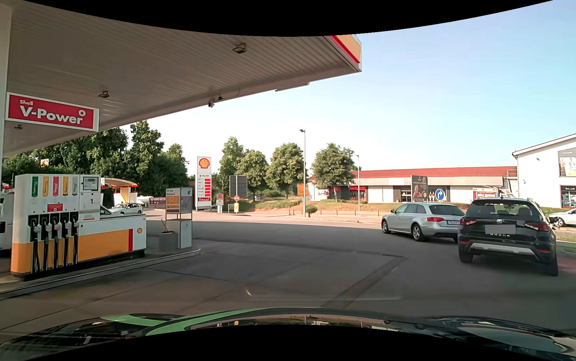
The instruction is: Follow the waypoints while adhering to traffic rules and regulations
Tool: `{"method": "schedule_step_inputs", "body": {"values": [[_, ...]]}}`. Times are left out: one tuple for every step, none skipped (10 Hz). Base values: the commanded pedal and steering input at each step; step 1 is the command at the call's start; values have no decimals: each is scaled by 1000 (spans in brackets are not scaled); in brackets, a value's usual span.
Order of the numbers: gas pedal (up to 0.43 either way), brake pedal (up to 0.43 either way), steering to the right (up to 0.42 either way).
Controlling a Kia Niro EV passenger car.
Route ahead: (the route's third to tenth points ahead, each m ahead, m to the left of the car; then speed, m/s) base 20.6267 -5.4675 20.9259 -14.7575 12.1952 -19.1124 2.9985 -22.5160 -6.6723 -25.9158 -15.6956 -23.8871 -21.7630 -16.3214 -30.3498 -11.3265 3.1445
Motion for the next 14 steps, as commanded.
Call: {"method": "schedule_step_inputs", "body": {"values": [[0,0,-16],[0,24,-8],[0,37,-2],[0,43,4],[0,37,11],[0,49,19],[0,49,20],[0,49,20],[0,79,26],[0,79,32],[0,104,34],[0,140,34],[0,140,34],[0,159,33]]}}
